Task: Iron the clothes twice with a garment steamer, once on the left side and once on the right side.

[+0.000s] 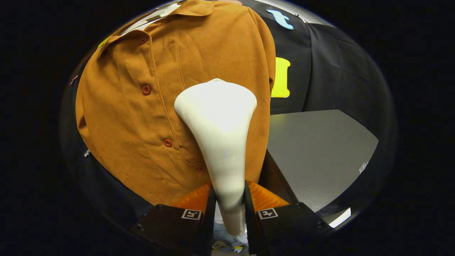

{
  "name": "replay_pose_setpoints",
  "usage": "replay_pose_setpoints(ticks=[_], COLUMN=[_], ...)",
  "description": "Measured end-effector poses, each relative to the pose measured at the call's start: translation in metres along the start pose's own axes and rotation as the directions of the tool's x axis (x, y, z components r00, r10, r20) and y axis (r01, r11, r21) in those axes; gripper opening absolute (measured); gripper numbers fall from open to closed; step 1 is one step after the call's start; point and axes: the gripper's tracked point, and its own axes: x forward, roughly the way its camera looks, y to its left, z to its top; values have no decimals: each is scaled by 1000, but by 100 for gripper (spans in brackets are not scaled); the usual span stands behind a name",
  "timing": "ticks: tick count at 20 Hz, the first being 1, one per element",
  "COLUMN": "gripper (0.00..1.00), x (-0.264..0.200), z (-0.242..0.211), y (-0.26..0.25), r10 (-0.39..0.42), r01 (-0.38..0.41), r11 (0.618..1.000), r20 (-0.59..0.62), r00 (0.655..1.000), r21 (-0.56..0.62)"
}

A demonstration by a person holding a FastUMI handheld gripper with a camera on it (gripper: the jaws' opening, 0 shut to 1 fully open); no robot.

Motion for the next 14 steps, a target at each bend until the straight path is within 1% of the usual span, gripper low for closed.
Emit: replay_pose_setpoints(ticks=[14], gripper=[42], x=[18], z=[-56], y=[-11], r10=[-11], r01=[13], r11=[1000], r20=[-157], r00=[988], r21=[12])
